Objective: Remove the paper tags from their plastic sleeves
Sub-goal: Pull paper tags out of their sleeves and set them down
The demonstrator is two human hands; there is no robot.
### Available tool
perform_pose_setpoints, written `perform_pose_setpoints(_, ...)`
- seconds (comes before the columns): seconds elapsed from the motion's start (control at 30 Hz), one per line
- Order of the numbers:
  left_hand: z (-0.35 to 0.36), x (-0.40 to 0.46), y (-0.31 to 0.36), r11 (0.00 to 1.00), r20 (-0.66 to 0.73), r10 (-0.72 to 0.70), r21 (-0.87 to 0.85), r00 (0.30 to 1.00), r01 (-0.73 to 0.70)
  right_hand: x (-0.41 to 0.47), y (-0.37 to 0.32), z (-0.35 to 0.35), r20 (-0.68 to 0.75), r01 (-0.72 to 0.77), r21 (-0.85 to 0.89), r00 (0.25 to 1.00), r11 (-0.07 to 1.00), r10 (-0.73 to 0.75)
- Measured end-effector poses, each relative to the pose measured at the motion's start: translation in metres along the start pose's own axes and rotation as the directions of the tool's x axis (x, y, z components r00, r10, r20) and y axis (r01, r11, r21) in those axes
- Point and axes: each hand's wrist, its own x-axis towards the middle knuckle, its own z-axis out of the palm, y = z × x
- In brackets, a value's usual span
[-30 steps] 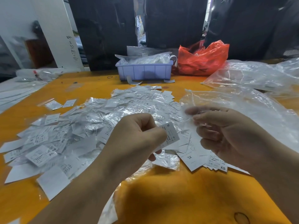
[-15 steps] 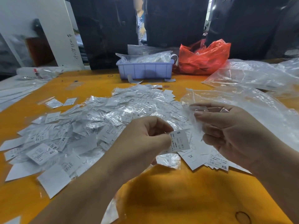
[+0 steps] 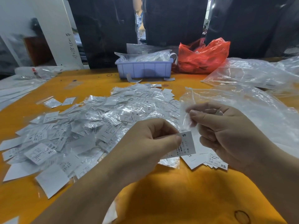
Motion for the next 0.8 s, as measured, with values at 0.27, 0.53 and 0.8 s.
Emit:
perform_pose_setpoints(0.27,0.0011,-0.0001,0.0017,1.0,-0.025,-0.006,-0.016,1.0,0.006,0.0002,0.0002,-0.001,-0.041,0.091,-0.025,0.995,0.996,-0.092)
perform_pose_setpoints(0.53,0.0002,0.0002,0.0016,0.997,-0.021,-0.073,0.013,0.997,0.073,-0.0024,-0.0001,0.0007,-0.05,0.124,-0.056,0.991,0.991,-0.127)
perform_pose_setpoints(0.8,-0.0036,0.0019,0.0023,0.991,-0.074,-0.11,-0.081,0.991,0.104,-0.0032,-0.0015,0.0029,-0.017,0.125,-0.035,0.992,0.992,-0.125)
